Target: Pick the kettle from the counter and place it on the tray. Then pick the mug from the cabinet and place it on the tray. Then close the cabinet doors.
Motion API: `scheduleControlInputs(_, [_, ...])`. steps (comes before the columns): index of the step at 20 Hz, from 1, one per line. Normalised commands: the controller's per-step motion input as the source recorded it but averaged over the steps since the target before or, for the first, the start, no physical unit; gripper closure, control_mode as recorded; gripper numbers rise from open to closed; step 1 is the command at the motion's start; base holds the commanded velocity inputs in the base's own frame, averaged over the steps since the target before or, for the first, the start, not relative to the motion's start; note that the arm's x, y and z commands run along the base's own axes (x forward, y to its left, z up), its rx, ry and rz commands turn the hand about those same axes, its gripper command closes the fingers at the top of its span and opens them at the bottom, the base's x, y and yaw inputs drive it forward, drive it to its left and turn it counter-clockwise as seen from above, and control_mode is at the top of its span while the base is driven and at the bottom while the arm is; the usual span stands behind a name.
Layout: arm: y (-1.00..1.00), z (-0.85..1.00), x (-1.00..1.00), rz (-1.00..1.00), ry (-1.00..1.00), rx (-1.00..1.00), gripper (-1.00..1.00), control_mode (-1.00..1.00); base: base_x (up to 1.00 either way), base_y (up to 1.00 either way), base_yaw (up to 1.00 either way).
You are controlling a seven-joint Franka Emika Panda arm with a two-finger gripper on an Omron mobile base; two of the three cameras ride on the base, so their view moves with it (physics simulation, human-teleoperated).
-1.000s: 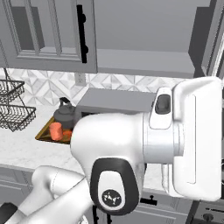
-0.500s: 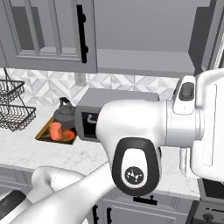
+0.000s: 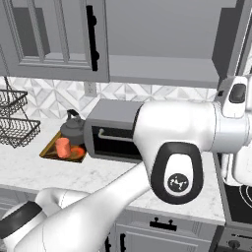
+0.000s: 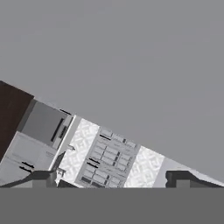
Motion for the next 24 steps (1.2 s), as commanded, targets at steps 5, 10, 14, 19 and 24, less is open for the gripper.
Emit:
scheduleControlInputs(5, [-0.05,-0.22,0.20,0.12,0.00,0.00,-1.00,-1.00,0.00,0.00,0.00])
scheduleControlInputs(10, [0.17,-0.12,0.19,0.14,0.00,0.00,-1.00,-1.00,0.00,0.00,0.00])
scheduleControlInputs(14, [0.37,-0.03,0.29,0.19,0.00,0.00,-1.00,-1.00,0.00,0.00,0.00])
scheduleControlInputs(19, [0.51,-0.03,0.23,0.20,0.00,0.00,-1.00,-1.00,0.00,0.00,0.00])
scheduleControlInputs(24, [0.61,-0.02,0.26,0.20,0.00,0.00,-1.00,-1.00,0.00,0.00,0.00])
